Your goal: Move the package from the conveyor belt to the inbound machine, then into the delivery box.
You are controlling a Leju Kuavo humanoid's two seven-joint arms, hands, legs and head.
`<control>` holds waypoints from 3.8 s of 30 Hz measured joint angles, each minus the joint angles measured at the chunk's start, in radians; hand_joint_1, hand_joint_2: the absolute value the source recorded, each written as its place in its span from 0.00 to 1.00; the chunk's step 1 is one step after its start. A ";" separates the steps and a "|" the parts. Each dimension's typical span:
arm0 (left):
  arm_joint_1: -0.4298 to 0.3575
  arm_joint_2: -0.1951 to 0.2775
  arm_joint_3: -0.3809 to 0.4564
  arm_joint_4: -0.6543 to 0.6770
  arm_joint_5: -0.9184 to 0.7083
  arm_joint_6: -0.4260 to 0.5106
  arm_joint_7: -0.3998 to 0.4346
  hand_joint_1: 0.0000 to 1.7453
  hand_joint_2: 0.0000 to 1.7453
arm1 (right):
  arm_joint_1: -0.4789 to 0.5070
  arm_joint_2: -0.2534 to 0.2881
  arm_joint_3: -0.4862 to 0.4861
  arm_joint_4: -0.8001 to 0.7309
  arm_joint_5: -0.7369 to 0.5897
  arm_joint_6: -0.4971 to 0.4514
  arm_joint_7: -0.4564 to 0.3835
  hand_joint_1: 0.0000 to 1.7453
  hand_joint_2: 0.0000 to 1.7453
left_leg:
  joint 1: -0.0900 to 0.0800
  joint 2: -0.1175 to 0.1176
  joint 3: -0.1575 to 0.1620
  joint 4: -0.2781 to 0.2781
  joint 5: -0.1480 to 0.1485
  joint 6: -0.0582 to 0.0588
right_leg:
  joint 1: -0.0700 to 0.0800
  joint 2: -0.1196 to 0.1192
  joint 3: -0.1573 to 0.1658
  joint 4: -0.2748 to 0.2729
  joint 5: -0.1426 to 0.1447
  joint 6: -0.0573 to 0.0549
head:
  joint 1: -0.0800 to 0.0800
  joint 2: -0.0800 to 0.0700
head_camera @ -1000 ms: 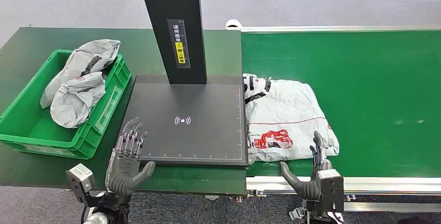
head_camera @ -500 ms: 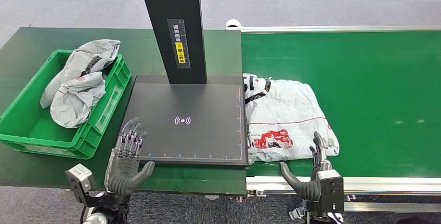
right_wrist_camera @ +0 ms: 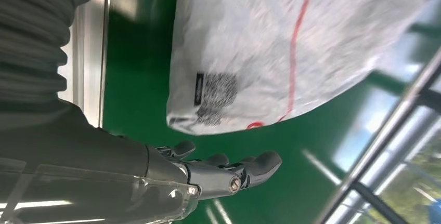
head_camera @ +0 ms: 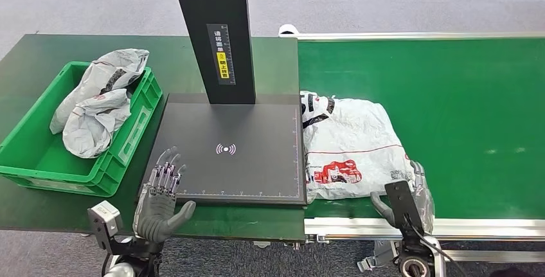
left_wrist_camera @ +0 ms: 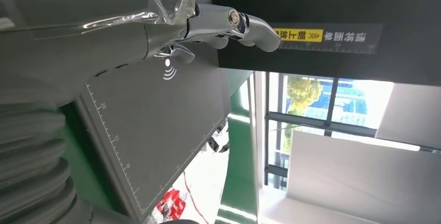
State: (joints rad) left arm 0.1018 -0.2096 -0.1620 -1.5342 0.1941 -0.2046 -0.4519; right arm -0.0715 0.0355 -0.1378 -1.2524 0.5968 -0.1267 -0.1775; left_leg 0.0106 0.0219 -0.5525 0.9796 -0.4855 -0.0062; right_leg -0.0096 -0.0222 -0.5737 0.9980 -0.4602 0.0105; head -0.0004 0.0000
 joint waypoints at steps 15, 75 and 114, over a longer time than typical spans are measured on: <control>-0.045 0.007 -0.048 0.027 0.035 0.020 0.030 0.00 1.00 | -0.449 -0.180 -0.071 0.682 0.169 0.078 0.210 0.54 1.00 | 0.000 0.000 -0.001 0.000 0.000 0.000 | 0.000 0.000 0.000 0.000 0.000 0.000 | 0.000 0.000; -0.074 0.024 0.063 -0.155 -0.155 0.118 -0.068 0.00 1.00 | -0.253 0.045 0.410 -0.109 -0.403 0.290 -0.080 1.00 1.00 | 0.002 0.001 0.000 0.000 0.001 -0.001 | 0.002 0.001 0.000 0.001 0.000 -0.001 | 0.000 0.000; -0.285 0.005 -0.019 0.202 -0.259 0.109 0.004 0.00 1.00 | -0.306 0.047 0.600 -0.066 -0.499 0.455 -0.217 0.00 1.00 | 0.002 0.000 0.001 0.001 0.001 -0.001 | 0.002 0.001 -0.001 0.001 0.000 -0.001 | 0.000 0.000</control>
State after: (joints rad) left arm -0.1834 -0.2042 -0.1808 -1.3318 -0.0647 -0.0957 -0.4475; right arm -0.3774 0.0821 0.4626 -1.3182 0.0975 0.3286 -0.3940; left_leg 0.0122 0.0220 -0.5520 0.9803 -0.4843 -0.0075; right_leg -0.0080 -0.0217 -0.5748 0.9990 -0.4600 0.0099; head -0.0004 -0.0001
